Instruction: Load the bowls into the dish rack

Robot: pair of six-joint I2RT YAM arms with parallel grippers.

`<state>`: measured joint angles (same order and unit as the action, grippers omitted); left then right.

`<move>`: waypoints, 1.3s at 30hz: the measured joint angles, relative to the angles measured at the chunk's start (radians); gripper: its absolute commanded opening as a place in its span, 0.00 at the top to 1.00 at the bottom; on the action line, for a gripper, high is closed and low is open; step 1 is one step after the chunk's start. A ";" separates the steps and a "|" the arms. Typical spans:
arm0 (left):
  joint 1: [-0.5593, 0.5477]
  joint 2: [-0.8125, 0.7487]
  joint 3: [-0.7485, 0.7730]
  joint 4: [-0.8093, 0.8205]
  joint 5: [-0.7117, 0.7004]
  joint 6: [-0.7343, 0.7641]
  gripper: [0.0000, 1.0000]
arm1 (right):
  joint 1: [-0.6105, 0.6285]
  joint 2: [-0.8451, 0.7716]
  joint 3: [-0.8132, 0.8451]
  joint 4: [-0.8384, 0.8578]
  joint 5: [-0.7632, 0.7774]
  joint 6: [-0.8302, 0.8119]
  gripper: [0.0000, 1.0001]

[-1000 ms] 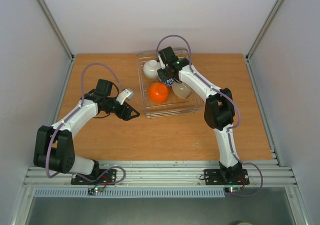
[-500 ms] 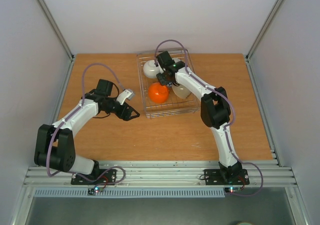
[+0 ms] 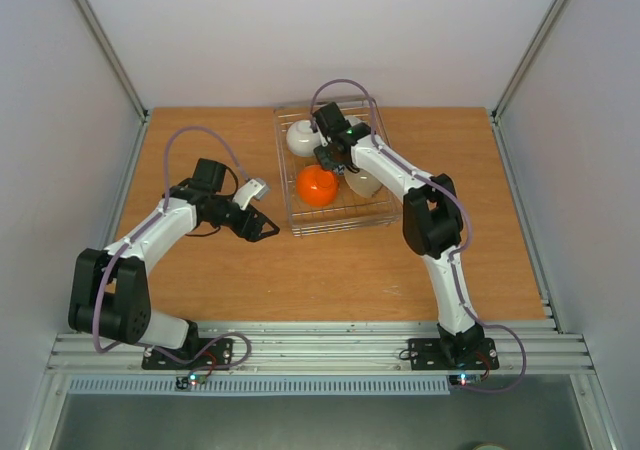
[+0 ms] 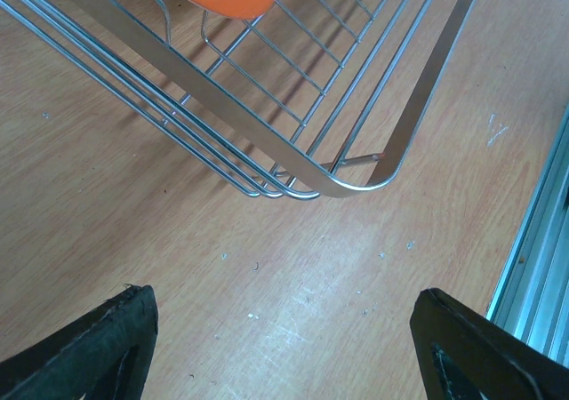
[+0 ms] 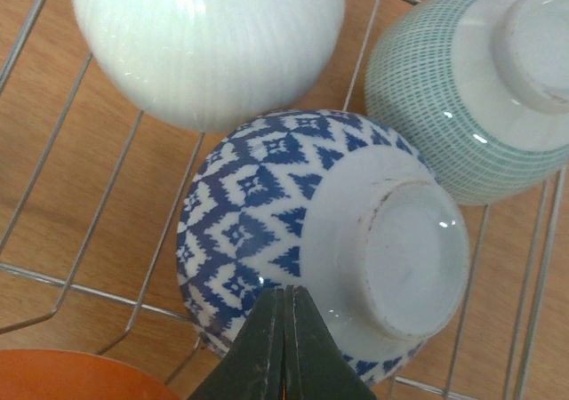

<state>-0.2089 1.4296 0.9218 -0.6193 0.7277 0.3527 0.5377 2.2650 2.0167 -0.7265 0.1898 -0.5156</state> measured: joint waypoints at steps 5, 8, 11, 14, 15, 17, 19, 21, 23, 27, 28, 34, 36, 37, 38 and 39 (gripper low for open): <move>0.000 0.000 0.000 -0.002 0.000 0.000 0.22 | -0.003 -0.007 -0.010 0.021 0.049 0.000 0.99; 0.000 0.000 0.000 -0.003 0.000 0.000 0.22 | -0.010 -0.013 -0.019 0.040 0.069 0.005 0.99; 0.000 0.000 0.000 -0.003 0.000 0.001 0.22 | -0.017 -0.037 -0.057 0.068 0.082 0.013 0.99; 0.000 0.000 0.000 -0.004 0.000 0.001 0.22 | -0.024 -0.058 -0.089 0.091 0.090 0.018 0.99; 0.000 0.000 0.000 -0.005 0.000 0.001 0.22 | -0.026 -0.060 -0.091 0.093 0.093 0.019 0.99; 0.000 0.003 0.000 -0.005 0.000 0.001 0.22 | -0.028 -0.062 -0.092 0.101 0.102 0.021 0.99; 0.000 0.006 0.000 -0.006 0.000 0.001 0.22 | -0.031 -0.062 -0.092 0.106 0.103 0.024 0.99; 0.000 0.008 0.000 -0.006 0.000 0.001 0.22 | -0.037 -0.062 -0.087 0.101 0.097 0.027 0.99; 0.000 0.010 0.000 -0.006 0.000 0.001 0.22 | -0.042 -0.060 -0.074 0.087 0.084 0.029 0.99; 0.000 0.011 0.000 -0.008 -0.001 0.004 0.22 | -0.050 -0.050 -0.031 0.075 0.047 0.035 0.99; 0.000 0.011 0.000 -0.008 -0.002 0.004 0.22 | -0.050 -0.045 -0.019 0.067 0.038 0.037 0.99; 0.000 0.013 0.002 -0.010 -0.003 0.004 0.22 | -0.052 -0.019 0.006 0.031 -0.010 0.045 0.99; 0.000 0.017 0.004 -0.011 -0.003 0.004 0.22 | -0.052 -0.006 0.006 0.023 -0.019 0.046 0.99; 0.000 0.019 0.006 -0.013 -0.003 0.004 0.22 | -0.052 -0.002 0.008 0.022 -0.025 0.046 0.99; 0.000 0.022 0.009 -0.013 -0.003 0.004 0.22 | -0.052 0.001 0.009 0.020 -0.027 0.046 0.99; 0.000 0.024 0.011 -0.013 -0.003 0.004 0.22 | -0.052 0.005 0.010 0.014 -0.032 0.046 0.99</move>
<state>-0.2089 1.4536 0.9333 -0.6323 0.7250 0.3569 0.4854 2.2696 2.0266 -0.7124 0.1574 -0.4698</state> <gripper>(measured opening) 0.781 0.018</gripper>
